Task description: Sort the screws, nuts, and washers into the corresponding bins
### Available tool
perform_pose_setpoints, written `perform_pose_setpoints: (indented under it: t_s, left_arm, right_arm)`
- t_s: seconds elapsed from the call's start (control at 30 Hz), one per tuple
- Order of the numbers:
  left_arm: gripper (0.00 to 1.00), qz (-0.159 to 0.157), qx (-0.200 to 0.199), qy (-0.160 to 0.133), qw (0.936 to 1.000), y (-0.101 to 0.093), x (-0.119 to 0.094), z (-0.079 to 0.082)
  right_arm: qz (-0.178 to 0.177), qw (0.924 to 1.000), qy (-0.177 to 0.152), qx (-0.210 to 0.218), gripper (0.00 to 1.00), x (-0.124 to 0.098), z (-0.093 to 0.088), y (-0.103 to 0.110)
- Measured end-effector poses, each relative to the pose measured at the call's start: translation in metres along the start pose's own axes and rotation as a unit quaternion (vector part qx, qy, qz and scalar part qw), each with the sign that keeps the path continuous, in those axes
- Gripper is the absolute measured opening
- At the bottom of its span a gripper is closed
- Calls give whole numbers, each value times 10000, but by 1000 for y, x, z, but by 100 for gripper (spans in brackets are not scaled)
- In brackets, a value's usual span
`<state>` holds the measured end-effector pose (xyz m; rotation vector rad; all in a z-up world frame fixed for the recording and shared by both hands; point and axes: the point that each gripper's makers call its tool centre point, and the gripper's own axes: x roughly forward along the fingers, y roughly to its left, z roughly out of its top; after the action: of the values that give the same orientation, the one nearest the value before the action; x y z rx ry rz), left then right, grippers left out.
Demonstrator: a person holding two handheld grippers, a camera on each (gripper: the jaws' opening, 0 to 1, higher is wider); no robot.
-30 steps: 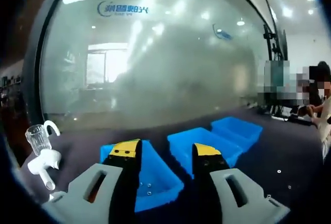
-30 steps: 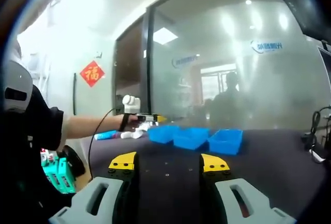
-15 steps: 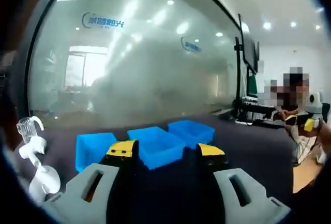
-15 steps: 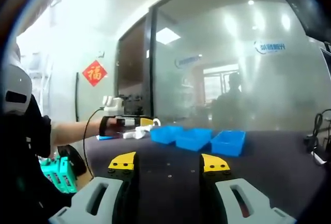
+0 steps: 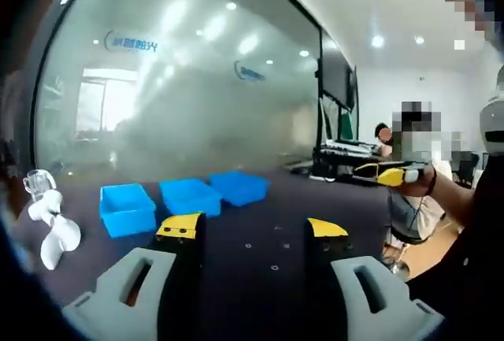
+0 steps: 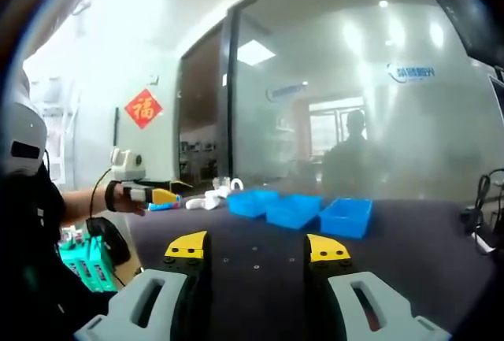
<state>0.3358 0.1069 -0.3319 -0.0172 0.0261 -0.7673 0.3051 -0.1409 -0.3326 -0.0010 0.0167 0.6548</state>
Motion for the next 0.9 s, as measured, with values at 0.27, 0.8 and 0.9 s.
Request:
perform_pose_setpoints:
  t_s: [0.27,0.8,0.9]
  left_arm:
    - [50,53,193,10,9998,-1,-29,-3]
    - [49,183,137,228,9995,0,-55,-23]
    - [49,214,108,225,9995,3,-58,-25]
  right_arm:
    - [8,10000,1,-14,43,2,1,0]
    - [196,9991,352,-135,43,9,-1,-5]
    - [335,9970,616,-319,43,9,-5,-5]
